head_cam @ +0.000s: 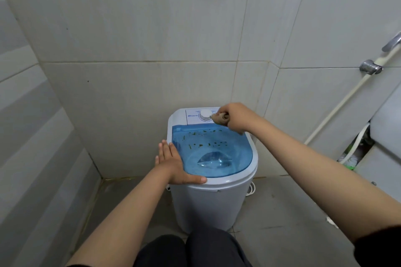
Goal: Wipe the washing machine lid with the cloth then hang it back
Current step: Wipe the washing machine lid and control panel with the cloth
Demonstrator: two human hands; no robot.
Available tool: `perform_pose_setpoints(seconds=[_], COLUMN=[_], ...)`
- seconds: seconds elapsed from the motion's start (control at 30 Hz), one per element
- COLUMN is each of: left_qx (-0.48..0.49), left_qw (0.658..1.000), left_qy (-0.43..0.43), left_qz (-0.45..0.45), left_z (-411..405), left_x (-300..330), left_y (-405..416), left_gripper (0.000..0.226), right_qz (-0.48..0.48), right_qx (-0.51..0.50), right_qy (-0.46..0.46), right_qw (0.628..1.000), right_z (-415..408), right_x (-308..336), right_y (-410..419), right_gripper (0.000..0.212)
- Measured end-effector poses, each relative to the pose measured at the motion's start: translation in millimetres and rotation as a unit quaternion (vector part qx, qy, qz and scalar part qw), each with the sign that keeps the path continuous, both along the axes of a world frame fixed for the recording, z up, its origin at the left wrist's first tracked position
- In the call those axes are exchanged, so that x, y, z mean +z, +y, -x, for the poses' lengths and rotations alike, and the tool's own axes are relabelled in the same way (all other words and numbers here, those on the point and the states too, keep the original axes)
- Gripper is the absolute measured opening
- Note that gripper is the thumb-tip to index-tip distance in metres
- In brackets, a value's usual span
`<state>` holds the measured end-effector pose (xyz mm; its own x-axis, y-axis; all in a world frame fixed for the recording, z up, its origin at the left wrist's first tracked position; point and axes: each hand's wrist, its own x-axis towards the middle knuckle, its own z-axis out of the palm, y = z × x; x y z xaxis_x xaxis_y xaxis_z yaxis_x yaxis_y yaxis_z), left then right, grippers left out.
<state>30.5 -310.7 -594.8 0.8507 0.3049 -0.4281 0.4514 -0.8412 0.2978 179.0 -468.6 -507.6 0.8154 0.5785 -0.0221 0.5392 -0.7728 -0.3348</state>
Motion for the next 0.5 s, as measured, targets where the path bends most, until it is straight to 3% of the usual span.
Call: perform_pose_setpoints(seconds=[0.1,0.2,0.5], left_qx=[0.001,0.001,0.005], left_qw=[1.0,1.0,1.0], left_qy=[0.006,0.009,0.019], left_qz=[0.0,0.0,-0.003], left_z=[-0.9,-0.7,-1.2], left_x=[-0.9,-1.6,-0.5], left_y=[1.1,1.2,0.4], left_gripper=[0.164,0.163,0.164], right_qz=[0.049,0.083,0.058], right_qx=[0.028,0.04,0.055], right_qy=[-0.071,-0.072,-0.11], right_qw=[0.996,0.993,0.991], right_z=[-13.9,-19.7,-7.4], right_x=[-14.0,-36.7,-65.3], right_y=[22.4,28.8,10.0], right_gripper=[0.039,0.039,0.055])
